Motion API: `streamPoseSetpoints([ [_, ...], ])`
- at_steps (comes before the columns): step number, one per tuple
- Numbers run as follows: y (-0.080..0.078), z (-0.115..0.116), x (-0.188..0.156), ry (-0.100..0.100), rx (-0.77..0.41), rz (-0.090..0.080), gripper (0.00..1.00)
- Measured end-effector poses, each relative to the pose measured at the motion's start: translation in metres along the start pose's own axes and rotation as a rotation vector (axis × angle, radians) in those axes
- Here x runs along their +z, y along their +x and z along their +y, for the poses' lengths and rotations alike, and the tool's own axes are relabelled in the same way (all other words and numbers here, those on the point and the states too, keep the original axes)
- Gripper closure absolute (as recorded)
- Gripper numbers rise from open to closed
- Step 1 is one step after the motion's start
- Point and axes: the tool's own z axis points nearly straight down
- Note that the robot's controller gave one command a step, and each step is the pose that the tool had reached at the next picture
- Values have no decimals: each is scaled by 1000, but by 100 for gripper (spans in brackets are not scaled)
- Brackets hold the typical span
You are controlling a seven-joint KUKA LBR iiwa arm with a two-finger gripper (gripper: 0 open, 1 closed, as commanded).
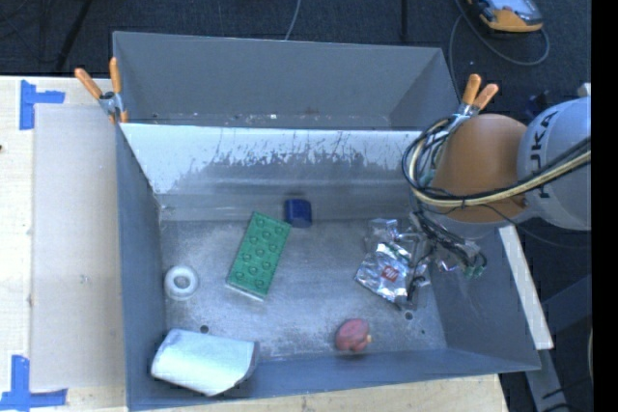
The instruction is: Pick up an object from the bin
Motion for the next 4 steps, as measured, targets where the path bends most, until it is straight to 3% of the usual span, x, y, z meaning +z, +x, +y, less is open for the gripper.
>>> streamPoseSetpoints([
  [1,-2,1,-4,1,-2,-6,100],
  [2,15,34,-178,5,-24,-12,100],
  [3,57,22,-72,-1,264,1,100],
  [4,61,40,-117,2,254,-8,100],
])
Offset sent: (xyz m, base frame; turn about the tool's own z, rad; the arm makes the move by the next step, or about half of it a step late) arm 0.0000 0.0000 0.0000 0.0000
